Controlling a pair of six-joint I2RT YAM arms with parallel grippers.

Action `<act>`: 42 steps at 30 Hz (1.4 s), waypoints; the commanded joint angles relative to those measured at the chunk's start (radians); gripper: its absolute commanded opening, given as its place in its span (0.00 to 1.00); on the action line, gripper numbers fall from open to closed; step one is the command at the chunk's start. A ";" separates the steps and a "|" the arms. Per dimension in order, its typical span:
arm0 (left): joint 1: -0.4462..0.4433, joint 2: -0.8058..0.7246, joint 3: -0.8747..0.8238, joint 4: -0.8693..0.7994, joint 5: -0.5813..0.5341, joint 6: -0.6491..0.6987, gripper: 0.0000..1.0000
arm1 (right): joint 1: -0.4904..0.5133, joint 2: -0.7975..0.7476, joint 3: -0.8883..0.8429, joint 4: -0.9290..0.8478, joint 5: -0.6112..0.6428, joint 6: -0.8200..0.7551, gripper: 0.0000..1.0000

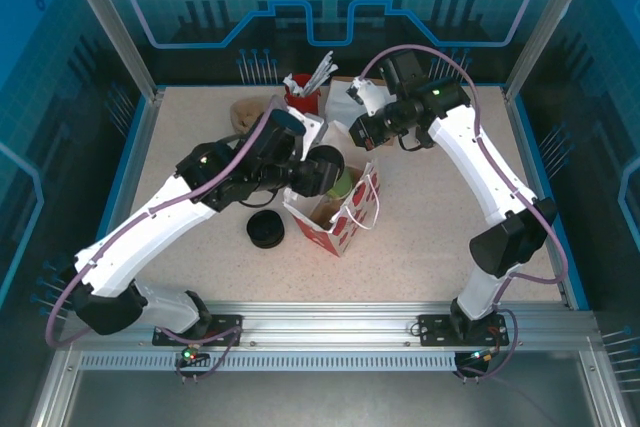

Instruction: Pack the takeout coffee

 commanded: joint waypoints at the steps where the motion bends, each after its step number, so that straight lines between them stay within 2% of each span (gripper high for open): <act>1: 0.004 -0.058 -0.062 0.071 -0.039 -0.001 0.62 | 0.016 -0.008 0.024 -0.025 -0.057 -0.057 0.00; 6: 0.004 -0.105 -0.138 0.127 -0.071 -0.011 0.61 | 0.019 -0.040 -0.030 0.041 -0.113 -0.070 0.00; 10: 0.005 -0.139 -0.175 0.150 -0.130 -0.020 0.61 | 0.024 -0.056 -0.049 0.064 -0.110 -0.065 0.00; 15: 0.003 -0.168 -0.225 0.195 -0.151 -0.010 0.61 | 0.038 -0.050 -0.036 0.062 -0.108 -0.069 0.00; 32: -0.024 -0.145 -0.277 0.235 -0.216 0.018 0.60 | 0.090 -0.012 0.027 0.083 -0.118 -0.084 0.00; 42: -0.052 -0.141 -0.343 0.280 -0.209 -0.005 0.60 | 0.114 -0.003 0.034 0.083 -0.110 -0.082 0.00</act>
